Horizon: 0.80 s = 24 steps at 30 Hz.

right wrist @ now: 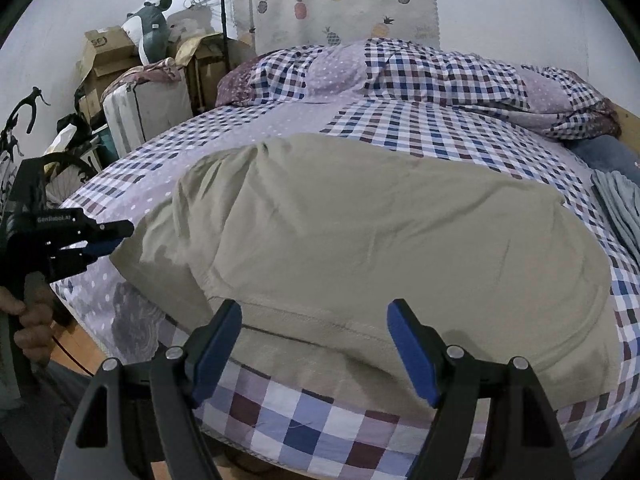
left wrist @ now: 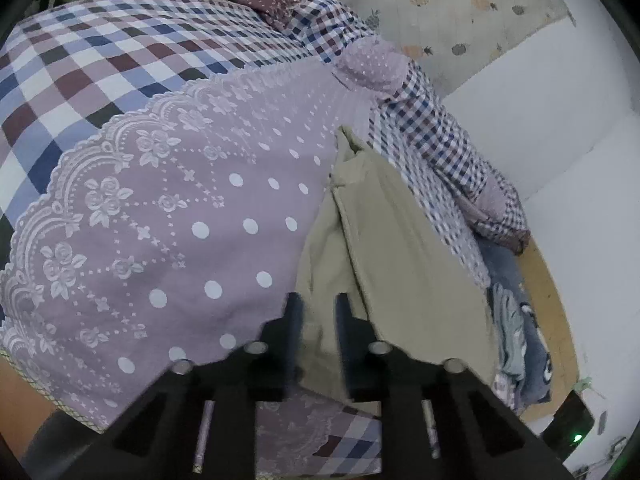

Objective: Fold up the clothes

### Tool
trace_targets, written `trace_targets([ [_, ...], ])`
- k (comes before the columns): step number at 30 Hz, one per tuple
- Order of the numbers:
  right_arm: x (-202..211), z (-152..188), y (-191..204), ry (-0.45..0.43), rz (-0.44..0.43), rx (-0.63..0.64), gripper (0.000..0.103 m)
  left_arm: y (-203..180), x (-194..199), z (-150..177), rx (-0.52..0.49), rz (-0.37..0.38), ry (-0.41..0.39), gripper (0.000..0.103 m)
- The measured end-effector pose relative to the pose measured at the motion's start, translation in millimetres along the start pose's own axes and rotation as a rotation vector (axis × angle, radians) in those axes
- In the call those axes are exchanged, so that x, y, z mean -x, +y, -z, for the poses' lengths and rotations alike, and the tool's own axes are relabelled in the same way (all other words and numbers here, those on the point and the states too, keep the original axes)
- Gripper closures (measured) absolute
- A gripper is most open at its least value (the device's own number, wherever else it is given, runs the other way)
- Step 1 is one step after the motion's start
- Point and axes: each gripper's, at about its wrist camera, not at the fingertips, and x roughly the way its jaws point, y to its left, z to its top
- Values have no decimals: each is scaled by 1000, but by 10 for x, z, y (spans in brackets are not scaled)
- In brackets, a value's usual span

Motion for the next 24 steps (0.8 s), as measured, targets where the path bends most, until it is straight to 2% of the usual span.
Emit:
trace_targets([
  [4, -14, 1, 165, -16, 20, 63, 24, 67, 76, -29, 42, 64, -20, 97],
  [8, -41, 24, 495, -36, -1, 173, 23, 124, 115, -46, 77, 110, -21, 100],
  [15, -88, 63, 1072, -72, -38, 366, 22, 367, 129, -46, 155, 24, -4, 99],
  [19, -104, 84, 1204, -75, -62, 388, 21, 482, 63, -3, 213, 46, 48, 88],
  [22, -149, 103, 1170, -60, -59, 372, 21, 518, 5, 24, 246, 85, 79, 74],
  [24, -186, 104, 1099, -44, -57, 346, 21, 494, -11, 35, 243, 97, 86, 54],
])
